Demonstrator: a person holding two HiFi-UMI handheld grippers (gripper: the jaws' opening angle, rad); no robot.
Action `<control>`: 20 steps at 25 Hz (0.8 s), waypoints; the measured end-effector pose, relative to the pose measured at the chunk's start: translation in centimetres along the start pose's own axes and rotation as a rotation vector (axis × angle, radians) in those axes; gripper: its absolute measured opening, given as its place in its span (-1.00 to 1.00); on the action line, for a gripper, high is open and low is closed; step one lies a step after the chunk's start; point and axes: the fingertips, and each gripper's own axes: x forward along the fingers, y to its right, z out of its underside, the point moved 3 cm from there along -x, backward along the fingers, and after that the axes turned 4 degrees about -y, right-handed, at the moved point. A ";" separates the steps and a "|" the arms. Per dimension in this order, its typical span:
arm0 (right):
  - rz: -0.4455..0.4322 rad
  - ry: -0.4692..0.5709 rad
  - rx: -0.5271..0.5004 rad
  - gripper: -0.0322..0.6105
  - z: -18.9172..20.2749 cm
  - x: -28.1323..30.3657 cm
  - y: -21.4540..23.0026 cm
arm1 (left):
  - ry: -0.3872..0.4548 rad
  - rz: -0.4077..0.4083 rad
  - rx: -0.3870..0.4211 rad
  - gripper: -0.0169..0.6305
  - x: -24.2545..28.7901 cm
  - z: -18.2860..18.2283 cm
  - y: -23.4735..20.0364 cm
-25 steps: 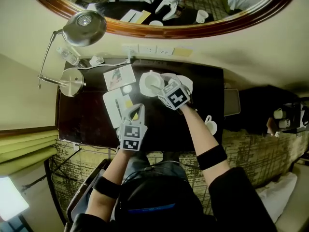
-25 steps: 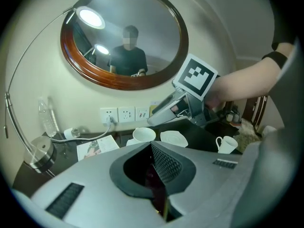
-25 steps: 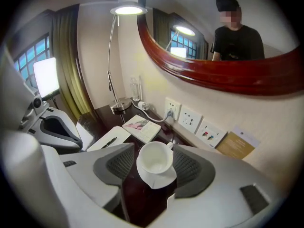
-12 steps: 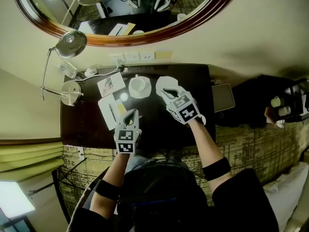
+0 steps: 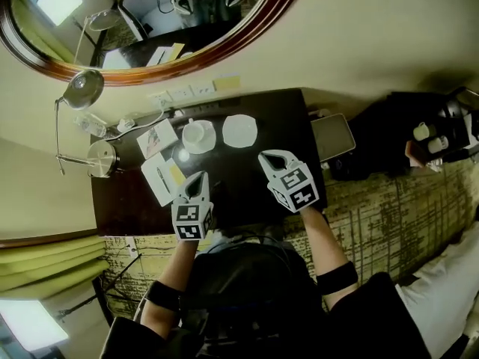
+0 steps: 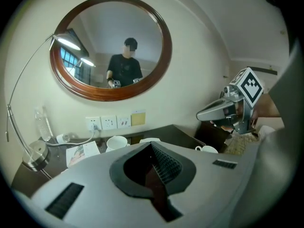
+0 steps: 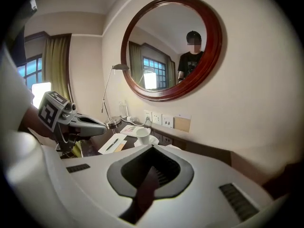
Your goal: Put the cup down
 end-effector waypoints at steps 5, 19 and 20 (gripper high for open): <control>0.064 0.001 0.058 -0.89 3.0 -2.0 0.7 | -0.005 0.046 0.042 -0.95 0.7 -0.1 2.0; 0.110 -0.012 0.124 -0.89 5.5 -4.2 2.2 | -0.010 0.113 0.122 -0.95 1.3 -0.7 5.3; 0.123 -0.015 0.131 -0.89 5.8 -4.5 2.7 | -0.016 0.119 0.138 -0.95 1.4 -1.0 6.1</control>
